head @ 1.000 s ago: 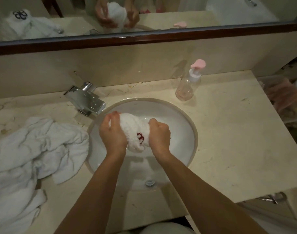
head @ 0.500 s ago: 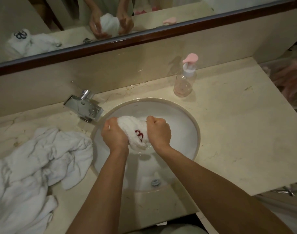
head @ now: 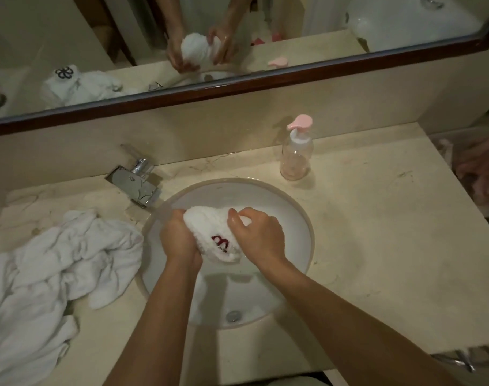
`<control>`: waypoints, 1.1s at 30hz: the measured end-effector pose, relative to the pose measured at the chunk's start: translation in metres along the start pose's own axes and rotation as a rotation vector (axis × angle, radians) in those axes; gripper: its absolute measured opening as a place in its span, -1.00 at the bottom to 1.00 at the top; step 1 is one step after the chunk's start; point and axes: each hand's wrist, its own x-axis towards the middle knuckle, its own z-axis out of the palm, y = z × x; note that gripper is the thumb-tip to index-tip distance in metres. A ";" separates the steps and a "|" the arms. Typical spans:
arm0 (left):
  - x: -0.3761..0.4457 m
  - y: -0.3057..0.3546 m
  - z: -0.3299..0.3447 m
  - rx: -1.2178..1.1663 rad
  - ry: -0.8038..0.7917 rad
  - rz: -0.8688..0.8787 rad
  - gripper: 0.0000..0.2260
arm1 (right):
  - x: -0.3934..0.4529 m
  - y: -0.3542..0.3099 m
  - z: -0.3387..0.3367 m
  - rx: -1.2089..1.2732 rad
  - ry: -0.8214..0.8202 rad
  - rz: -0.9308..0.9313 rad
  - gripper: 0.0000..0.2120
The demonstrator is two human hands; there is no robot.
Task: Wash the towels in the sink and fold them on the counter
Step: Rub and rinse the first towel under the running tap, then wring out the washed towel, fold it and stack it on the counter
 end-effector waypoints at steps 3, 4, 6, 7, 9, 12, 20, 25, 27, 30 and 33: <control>0.000 -0.009 -0.006 -0.063 -0.005 -0.089 -0.93 | 0.000 0.000 -0.006 -0.005 -0.068 0.000 -0.52; 0.000 -0.010 -0.009 -0.099 -0.020 -0.105 -0.85 | 0.002 0.004 -0.009 0.068 -0.136 0.005 -0.51; 0.000 -0.010 -0.017 -0.175 -0.025 -0.148 -0.64 | -0.003 0.010 -0.016 0.175 -0.234 -0.054 -0.47; 0.001 -0.012 -0.020 -0.229 -0.019 -0.184 -0.56 | -0.009 0.013 -0.019 0.127 -0.209 -0.147 -0.38; -0.004 -0.012 -0.026 -0.300 -0.010 -0.213 -0.53 | -0.025 0.021 -0.020 -0.131 -0.002 -0.424 -0.20; -0.016 -0.011 -0.032 -0.362 -0.020 -0.210 -0.52 | -0.048 0.019 -0.015 -0.295 0.193 -0.788 -0.33; -0.069 -0.007 -0.024 -0.335 -0.250 -0.074 -0.76 | -0.085 0.009 -0.044 -0.242 0.411 -0.756 -0.77; -0.102 -0.029 0.001 -0.214 -0.430 -0.088 -0.84 | -0.098 0.020 -0.103 -0.181 0.523 -0.537 -0.69; -0.118 -0.038 0.010 -0.260 -0.482 -0.180 -0.89 | -0.109 0.029 -0.121 -0.254 0.484 -0.585 -0.72; -0.140 -0.049 0.025 -0.354 -0.526 -0.269 -0.76 | -0.126 0.046 -0.137 -0.439 0.493 -0.724 -0.86; -0.148 -0.065 0.045 -0.410 -0.503 -0.316 -0.57 | -0.140 0.069 -0.127 -0.538 0.602 -0.681 -0.90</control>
